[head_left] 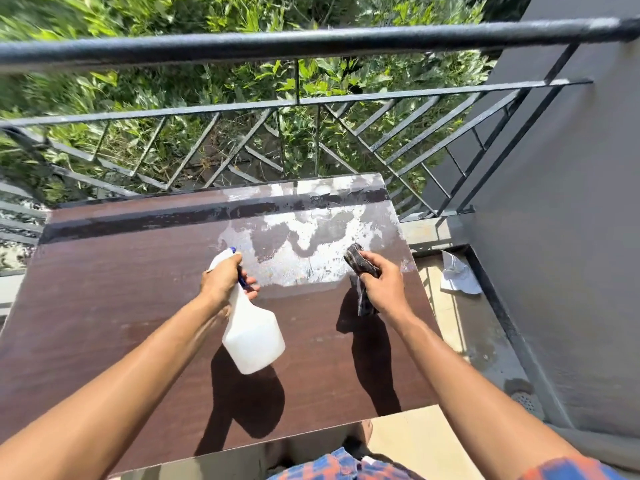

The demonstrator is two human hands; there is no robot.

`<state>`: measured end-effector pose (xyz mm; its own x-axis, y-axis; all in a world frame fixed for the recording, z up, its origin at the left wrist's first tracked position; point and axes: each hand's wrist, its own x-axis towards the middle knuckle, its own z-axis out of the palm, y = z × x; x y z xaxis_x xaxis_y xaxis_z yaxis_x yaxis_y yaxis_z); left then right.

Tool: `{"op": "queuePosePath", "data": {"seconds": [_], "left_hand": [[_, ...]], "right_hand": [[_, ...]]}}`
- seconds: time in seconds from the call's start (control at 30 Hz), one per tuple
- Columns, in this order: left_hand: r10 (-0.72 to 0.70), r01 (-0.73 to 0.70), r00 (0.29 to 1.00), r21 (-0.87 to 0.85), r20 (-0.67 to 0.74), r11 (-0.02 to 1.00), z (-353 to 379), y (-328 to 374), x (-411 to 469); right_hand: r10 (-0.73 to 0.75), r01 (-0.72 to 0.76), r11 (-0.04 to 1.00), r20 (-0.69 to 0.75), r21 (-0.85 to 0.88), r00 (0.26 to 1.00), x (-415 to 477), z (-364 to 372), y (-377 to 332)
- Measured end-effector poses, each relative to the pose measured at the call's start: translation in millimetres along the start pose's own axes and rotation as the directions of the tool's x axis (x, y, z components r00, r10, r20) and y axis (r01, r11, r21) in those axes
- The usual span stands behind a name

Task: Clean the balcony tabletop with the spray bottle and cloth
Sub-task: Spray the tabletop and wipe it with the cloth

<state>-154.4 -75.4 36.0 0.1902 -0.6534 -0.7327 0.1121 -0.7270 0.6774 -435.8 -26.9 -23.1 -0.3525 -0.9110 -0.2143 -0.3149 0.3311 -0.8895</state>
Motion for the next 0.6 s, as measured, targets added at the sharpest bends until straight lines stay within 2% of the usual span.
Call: {"op": "queuePosePath", "data": {"seconds": [0.1, 0.2, 0.3, 0.6], "left_hand": [[0.021, -0.022, 1.0, -0.034, -0.017, 0.999, -13, 0, -6], [0.01, -0.01, 1.0, -0.001, 0.029, 1.0, -20, -3, -15], [-0.028, 0.027, 1.0, 0.023, 0.013, 0.999, -20, -8, -18], [-0.012, 0.005, 0.998, 0.121, 0.063, 0.993, -9, -26, -29]], "right_hand": [[-0.021, 0.022, 1.0, 0.03, -0.021, 0.999, -4, 13, -4], [-0.042, 0.043, 0.999, 0.05, -0.026, 0.998, -8, 22, -8], [-0.048, 0.05, 0.998, 0.065, -0.032, 0.997, -9, 28, -9], [-0.029, 0.032, 0.998, 0.055, -0.055, 0.998, -11, 20, 5]]}}
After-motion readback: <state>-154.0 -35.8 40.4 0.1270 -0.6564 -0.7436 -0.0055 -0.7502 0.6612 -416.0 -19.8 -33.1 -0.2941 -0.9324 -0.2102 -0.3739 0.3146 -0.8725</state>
